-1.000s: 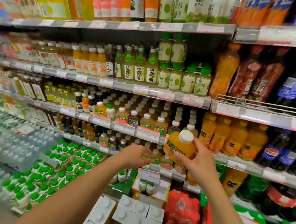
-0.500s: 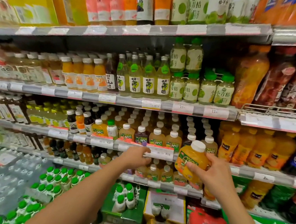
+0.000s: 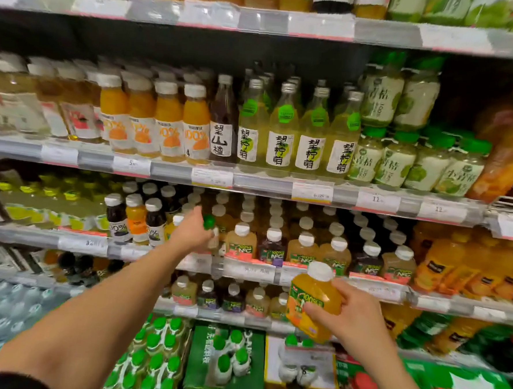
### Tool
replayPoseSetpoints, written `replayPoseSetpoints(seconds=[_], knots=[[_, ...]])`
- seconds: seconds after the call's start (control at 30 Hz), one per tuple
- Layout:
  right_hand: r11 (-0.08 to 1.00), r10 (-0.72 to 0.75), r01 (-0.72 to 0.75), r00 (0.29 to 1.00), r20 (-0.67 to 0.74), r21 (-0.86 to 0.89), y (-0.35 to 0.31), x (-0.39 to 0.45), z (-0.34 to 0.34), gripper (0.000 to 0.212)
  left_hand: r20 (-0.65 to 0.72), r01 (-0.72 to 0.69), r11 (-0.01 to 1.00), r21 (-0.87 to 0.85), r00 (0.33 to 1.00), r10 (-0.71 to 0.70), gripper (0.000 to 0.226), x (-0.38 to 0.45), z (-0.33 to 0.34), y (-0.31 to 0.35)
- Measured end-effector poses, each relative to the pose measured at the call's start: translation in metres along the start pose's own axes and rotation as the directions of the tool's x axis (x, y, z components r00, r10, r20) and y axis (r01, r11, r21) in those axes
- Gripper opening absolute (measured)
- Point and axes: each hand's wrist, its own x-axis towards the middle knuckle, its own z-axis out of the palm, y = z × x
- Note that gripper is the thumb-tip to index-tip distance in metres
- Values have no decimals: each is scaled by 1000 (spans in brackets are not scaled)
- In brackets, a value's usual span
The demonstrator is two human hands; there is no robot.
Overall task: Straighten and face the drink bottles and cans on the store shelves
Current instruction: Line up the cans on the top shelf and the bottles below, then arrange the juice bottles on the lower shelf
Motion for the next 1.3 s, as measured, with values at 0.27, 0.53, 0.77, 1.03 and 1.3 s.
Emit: replayPoseSetpoints(seconds=[0.27,0.53,0.77,1.03,1.3], knots=[[992,50,-49,999,9,-113,-21,16,30,58,80,-50,995,86,996,43,60,41,13,-15],[994,25,-20,999,40,-110,-51,46,48,54,-69,-63,995,81,995,69,55,40,26,-23],[988,-121,124,992,42,-95,-96,112,72,48,-332,-294,926,-236,920,208,43,-2,-21,-45],[964,-202,228,962,184,-138,-135,187,132,64,-302,-233,840,-490,949,88,29,-70,-52,-98],[900,-183,297,922,341,-320,-140,221,171,33,-287,-164,778,-607,958,-22,29,-111,-29,-123]])
